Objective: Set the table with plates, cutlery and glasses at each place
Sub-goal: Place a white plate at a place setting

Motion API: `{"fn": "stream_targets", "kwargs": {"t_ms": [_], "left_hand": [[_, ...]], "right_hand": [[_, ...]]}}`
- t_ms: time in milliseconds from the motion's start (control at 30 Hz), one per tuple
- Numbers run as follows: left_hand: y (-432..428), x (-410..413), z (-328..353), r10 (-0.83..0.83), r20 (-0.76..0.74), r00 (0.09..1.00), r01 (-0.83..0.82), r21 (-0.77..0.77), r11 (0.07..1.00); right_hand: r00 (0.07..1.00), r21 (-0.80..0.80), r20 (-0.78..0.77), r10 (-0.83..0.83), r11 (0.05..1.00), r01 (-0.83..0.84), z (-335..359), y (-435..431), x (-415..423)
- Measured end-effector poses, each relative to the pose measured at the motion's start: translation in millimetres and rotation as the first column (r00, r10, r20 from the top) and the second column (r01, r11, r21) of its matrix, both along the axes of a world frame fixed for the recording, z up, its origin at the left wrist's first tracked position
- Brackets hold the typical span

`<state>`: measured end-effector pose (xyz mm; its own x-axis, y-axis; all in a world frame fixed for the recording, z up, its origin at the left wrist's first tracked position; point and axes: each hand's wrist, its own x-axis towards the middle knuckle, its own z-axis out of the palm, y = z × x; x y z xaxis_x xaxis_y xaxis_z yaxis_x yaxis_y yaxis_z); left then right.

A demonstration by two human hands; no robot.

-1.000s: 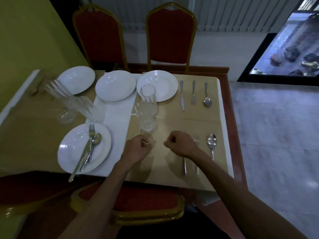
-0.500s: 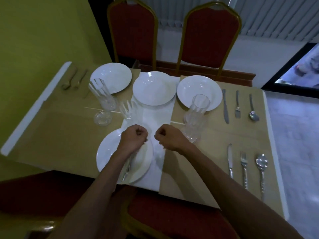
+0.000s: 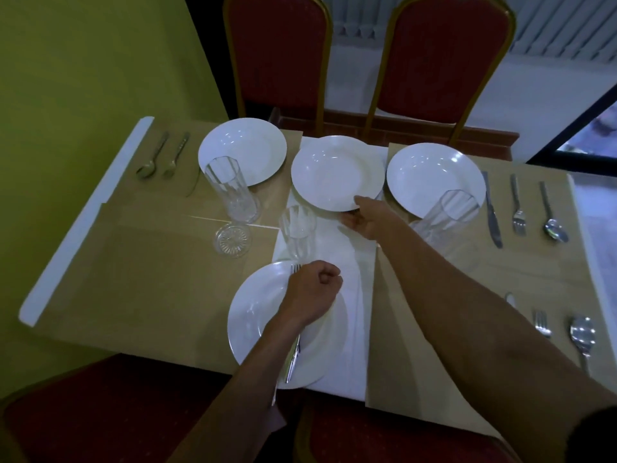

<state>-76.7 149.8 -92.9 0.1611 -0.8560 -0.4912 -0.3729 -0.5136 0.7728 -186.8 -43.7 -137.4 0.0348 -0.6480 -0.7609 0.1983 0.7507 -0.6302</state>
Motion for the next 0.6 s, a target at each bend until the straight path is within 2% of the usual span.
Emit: {"fn": "stream_targets", "kwargs": {"t_ms": [100, 267, 367, 600], "left_hand": [[5.1, 7.9, -6.7, 0.03, -0.035, 0.999, -0.029, 0.01, 1.0], [15.3, 20.5, -8.7, 0.07, -0.079, 0.994, -0.067, 0.034, 0.997], [20.5, 20.1, -4.1, 0.058, -0.091, 0.994, -0.055, 0.033, 0.998], [35.1, -6.2, 13.0, 0.084, -0.267, 0.96, -0.082, 0.021, 0.996]], "right_hand": [[0.995, 0.026, -0.024, -0.094, 0.995, 0.095, -6.5, -9.6, 8.9], [0.996, -0.024, -0.03, -0.089, 0.996, 0.088, 8.5, -10.3, 10.8], [0.996, -0.11, -0.01, -0.092, 0.99, 0.091, 38.8, -2.2, 4.1], [0.996, -0.387, 0.081, -0.034, 0.92, 0.063, 131.7, 69.8, -46.0]]}}
